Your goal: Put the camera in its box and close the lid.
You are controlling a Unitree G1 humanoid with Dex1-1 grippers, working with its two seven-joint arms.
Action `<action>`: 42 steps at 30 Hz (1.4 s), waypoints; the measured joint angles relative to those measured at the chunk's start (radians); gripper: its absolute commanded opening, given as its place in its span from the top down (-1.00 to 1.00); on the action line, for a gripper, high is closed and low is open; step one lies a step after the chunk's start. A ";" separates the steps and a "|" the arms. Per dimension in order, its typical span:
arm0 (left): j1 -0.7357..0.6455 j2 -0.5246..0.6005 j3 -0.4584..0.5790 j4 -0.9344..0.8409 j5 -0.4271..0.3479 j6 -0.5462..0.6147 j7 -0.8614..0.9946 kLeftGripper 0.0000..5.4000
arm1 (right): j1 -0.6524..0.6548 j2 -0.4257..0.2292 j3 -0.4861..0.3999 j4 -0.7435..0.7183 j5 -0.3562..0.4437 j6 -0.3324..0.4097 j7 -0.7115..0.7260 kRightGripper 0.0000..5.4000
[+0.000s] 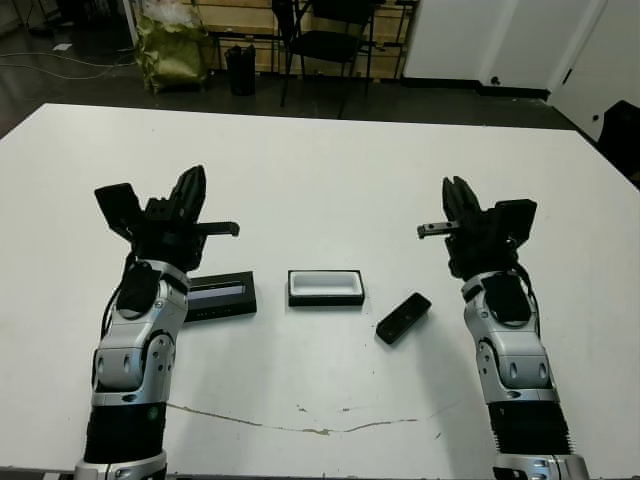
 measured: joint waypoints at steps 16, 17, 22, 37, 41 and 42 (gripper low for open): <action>0.000 -0.007 -0.004 0.000 -0.004 0.003 0.000 1.00 | 0.001 -0.013 -0.006 -0.030 -0.001 0.031 0.003 0.99; 0.000 -0.007 -0.004 0.000 -0.004 0.003 0.000 1.00 | 0.001 -0.026 -0.009 -0.035 0.001 0.040 0.010 0.99; 0.000 -0.010 -0.004 0.001 -0.004 0.003 0.000 1.00 | 0.014 -0.115 -0.043 -0.077 0.027 0.056 0.087 0.99; 0.000 -0.017 -0.003 0.001 0.006 0.003 0.007 1.00 | 0.042 -0.413 -0.005 -0.236 -0.015 0.217 0.331 0.99; 0.001 -0.019 -0.002 0.001 0.006 0.003 0.005 1.00 | 0.032 -0.515 0.035 -0.261 -0.035 0.228 0.450 0.99; 0.001 -0.019 -0.002 0.001 0.006 0.003 0.004 1.00 | 0.024 -0.540 0.046 -0.265 -0.041 0.236 0.476 0.99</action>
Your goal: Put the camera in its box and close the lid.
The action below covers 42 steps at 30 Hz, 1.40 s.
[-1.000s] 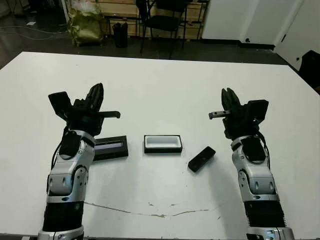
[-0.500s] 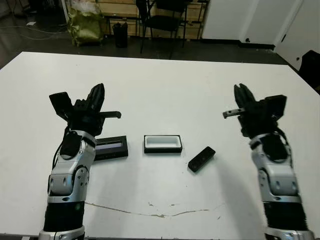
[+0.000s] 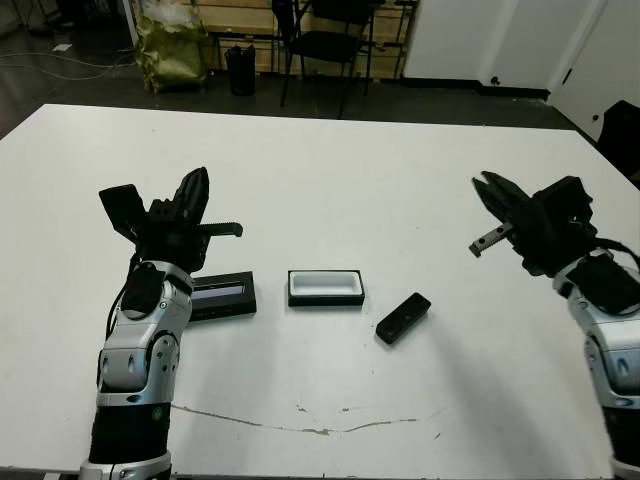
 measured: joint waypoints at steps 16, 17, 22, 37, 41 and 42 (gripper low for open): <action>0.001 -0.001 0.002 0.000 0.005 0.000 -0.002 1.00 | -0.065 -0.127 0.123 0.128 -0.070 -0.014 0.226 0.99; 0.001 -0.001 0.002 0.000 0.005 0.000 -0.003 1.00 | -0.068 -0.130 0.129 0.148 -0.071 -0.031 0.239 0.99; 0.001 -0.001 0.002 0.000 0.007 -0.001 -0.003 1.00 | -0.093 -0.154 0.158 0.192 -0.069 -0.105 0.339 0.99; 0.001 -0.002 -0.003 -0.001 0.008 0.004 0.000 1.00 | -0.239 -0.202 0.205 0.291 -0.007 -0.140 0.629 0.99; 0.001 -0.002 -0.004 -0.001 0.009 0.002 -0.004 1.00 | -0.269 -0.201 0.226 0.337 0.004 -0.171 0.689 0.99; 0.001 -0.002 -0.004 -0.001 0.009 0.001 -0.007 1.00 | -0.275 -0.201 0.235 0.340 0.001 -0.167 0.698 0.99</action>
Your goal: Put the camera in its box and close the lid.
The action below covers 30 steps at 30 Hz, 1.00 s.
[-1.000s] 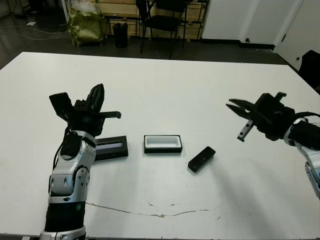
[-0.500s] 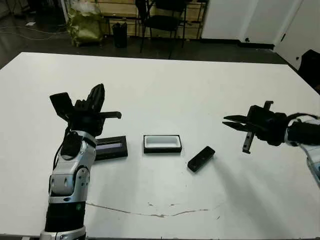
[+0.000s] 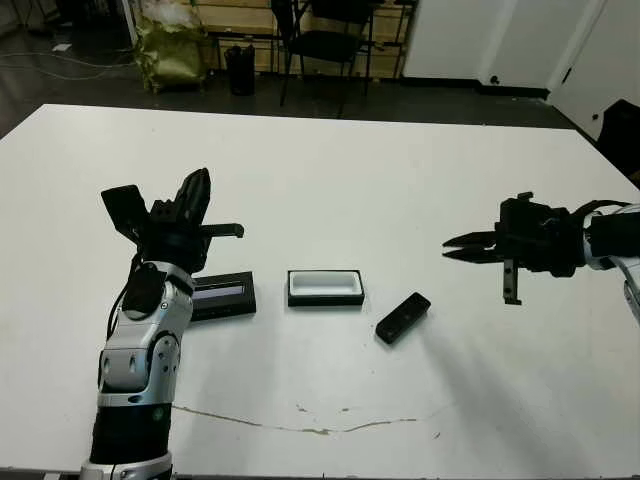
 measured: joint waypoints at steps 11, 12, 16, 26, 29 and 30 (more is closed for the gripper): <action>0.000 0.000 0.000 0.000 0.001 -0.002 0.001 1.00 | -0.029 0.003 0.078 0.042 -0.049 0.023 0.046 0.99; 0.000 0.000 0.000 0.000 0.001 -0.002 0.001 1.00 | -0.030 0.004 0.082 0.047 -0.048 0.023 0.054 0.99; 0.000 -0.001 0.001 0.000 0.001 -0.002 0.003 1.00 | -0.030 0.005 0.095 0.054 -0.049 0.053 0.083 0.99; 0.001 -0.002 0.001 -0.004 0.001 -0.001 0.013 1.00 | -0.048 0.018 0.163 0.142 -0.100 -0.033 0.132 0.99; 0.001 -0.002 -0.001 -0.007 0.002 -0.001 0.016 1.00 | -0.075 0.022 0.187 0.170 -0.120 -0.074 0.160 0.99; 0.002 -0.002 -0.002 -0.007 0.003 -0.001 0.018 1.00 | -0.084 0.023 0.195 0.176 -0.129 -0.076 0.170 0.99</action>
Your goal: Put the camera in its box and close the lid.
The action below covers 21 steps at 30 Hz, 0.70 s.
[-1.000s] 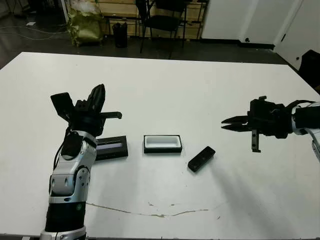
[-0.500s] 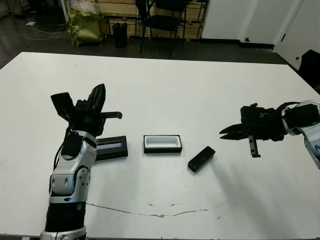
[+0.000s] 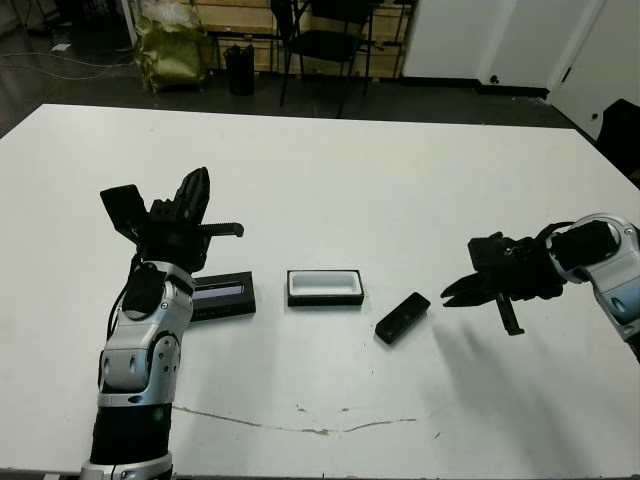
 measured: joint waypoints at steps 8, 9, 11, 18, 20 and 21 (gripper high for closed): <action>0.003 -0.002 -0.002 -0.006 0.000 0.003 0.007 1.00 | -0.022 0.001 0.029 -0.063 -0.048 0.021 0.028 0.99; 0.003 -0.002 -0.002 -0.006 0.000 0.003 0.007 1.00 | -0.022 0.001 0.030 -0.065 -0.049 0.020 0.028 0.99; 0.005 -0.002 -0.002 -0.006 0.000 0.003 0.007 1.00 | -0.022 0.002 0.030 -0.065 -0.050 0.015 0.027 0.99; 0.006 -0.003 -0.003 -0.006 0.001 0.003 0.007 1.00 | -0.021 0.002 0.036 -0.081 -0.055 0.018 0.028 0.99; 0.006 -0.003 -0.003 -0.006 0.001 0.003 0.007 1.00 | -0.022 0.007 0.040 -0.077 -0.058 0.020 0.031 0.99; 0.006 -0.003 -0.003 -0.006 0.001 0.003 0.007 1.00 | -0.022 0.011 0.041 -0.076 -0.059 0.020 0.032 0.99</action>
